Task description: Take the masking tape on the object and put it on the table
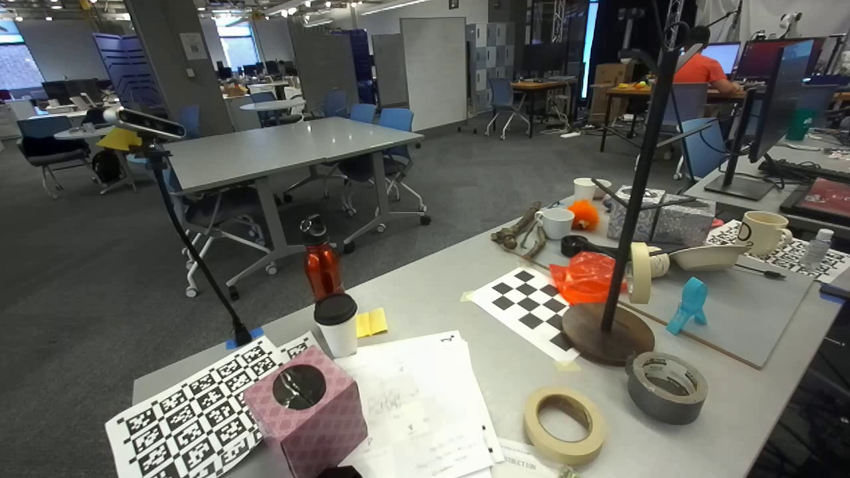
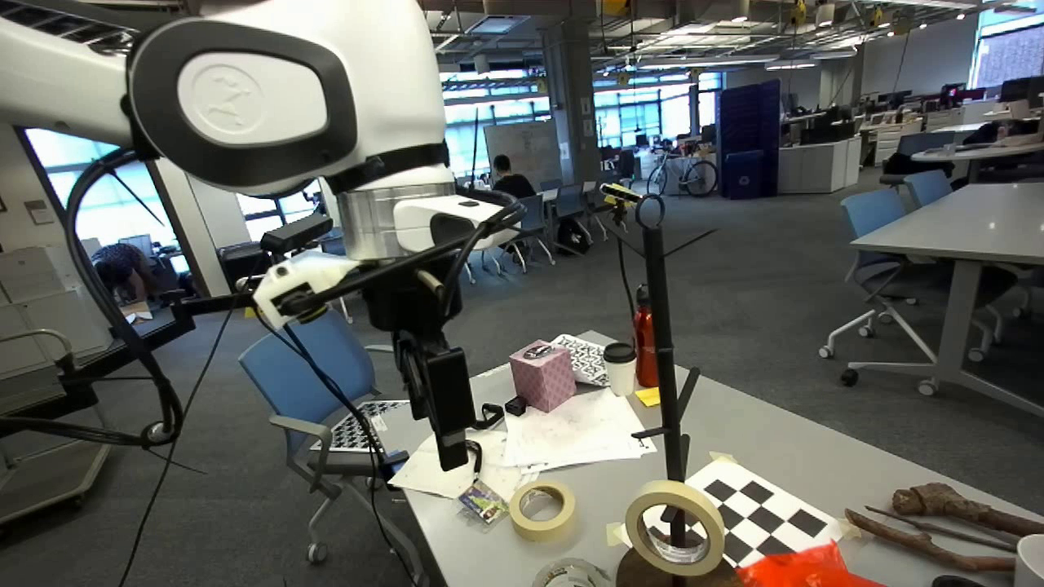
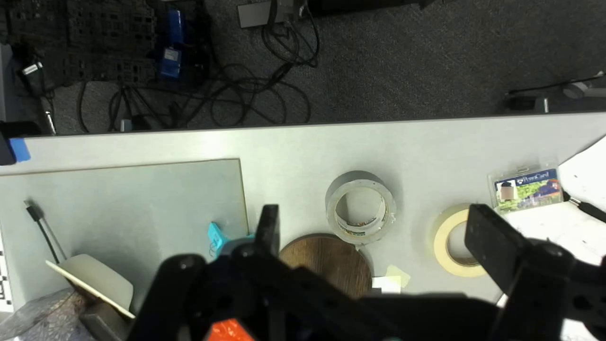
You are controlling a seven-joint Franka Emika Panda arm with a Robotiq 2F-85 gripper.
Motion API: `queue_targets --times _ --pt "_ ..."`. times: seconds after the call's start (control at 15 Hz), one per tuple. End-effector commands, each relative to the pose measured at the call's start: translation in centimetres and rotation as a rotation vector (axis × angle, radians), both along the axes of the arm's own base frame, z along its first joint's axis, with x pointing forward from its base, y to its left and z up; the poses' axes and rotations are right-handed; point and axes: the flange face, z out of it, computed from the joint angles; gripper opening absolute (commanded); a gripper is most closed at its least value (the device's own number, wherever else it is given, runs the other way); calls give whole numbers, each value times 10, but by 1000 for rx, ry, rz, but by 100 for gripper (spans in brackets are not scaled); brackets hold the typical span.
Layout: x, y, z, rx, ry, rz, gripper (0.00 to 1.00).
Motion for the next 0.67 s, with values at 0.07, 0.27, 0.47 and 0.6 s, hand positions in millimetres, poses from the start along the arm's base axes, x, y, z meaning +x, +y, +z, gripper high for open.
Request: queue_targets --times 0.07,0.27,0.47,0.6 --pt "19 19 -7 3 -10 9 100" --pt "13 15 -12 -11 9 20 100" --pt "14 16 -11 -12 7 20 100" --pt "14 15 -11 -12 7 20 100"
